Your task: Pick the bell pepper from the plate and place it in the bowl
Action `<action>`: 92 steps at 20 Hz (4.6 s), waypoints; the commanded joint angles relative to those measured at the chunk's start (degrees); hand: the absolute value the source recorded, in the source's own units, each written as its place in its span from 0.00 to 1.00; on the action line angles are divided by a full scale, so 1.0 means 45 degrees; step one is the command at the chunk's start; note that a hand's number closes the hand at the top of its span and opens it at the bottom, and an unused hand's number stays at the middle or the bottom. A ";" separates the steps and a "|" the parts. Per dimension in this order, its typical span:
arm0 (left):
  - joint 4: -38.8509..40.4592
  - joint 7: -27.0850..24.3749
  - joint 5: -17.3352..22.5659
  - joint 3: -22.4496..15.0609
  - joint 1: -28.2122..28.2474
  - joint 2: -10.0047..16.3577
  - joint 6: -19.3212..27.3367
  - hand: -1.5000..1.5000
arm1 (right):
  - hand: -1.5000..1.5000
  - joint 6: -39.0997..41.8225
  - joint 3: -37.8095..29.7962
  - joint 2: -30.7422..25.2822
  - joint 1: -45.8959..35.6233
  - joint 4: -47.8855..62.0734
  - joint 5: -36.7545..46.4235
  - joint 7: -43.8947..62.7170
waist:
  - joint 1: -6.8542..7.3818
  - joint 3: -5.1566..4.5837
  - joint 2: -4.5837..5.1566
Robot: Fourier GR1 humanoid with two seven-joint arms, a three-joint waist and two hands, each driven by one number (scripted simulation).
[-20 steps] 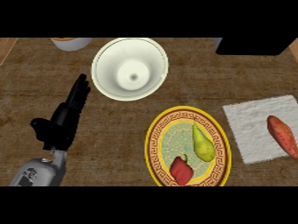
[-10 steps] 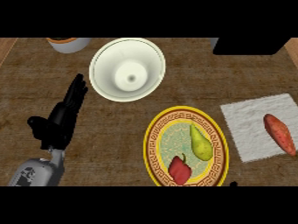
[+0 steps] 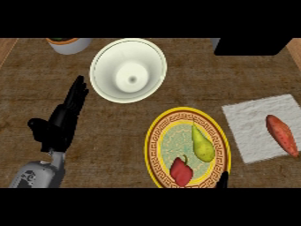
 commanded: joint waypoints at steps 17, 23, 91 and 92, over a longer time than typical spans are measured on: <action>-0.0289 0.0013 -0.0399 0.0527 0.0413 -0.0425 -0.0835 0.50 | 0.00 -0.2675 -0.1070 0.0039 -0.3143 0.4009 -0.0804 0.2535 | 0.0028 0.0011 -0.0029; -0.0802 0.0434 -0.0767 0.0795 0.0444 -0.0442 -0.1004 0.50 | 0.00 -0.1730 -0.1641 0.0040 -0.3944 0.4897 -0.1138 0.3235 | 0.0058 0.0008 -0.0024; 0.0245 0.0484 -0.1637 0.0592 -0.0876 -0.1818 -0.0990 0.50 | 1.00 0.7750 0.2287 0.0021 -2.6079 1.4649 -1.2278 0.1432 | 0.0749 -0.0024 0.0224; 0.0648 -0.0447 -0.1418 0.0861 -0.0185 -0.1394 -0.1518 0.50 | 1.00 0.7889 0.2254 0.0041 -2.6136 1.4938 -1.2313 0.1496 | 0.0767 -0.0037 0.0208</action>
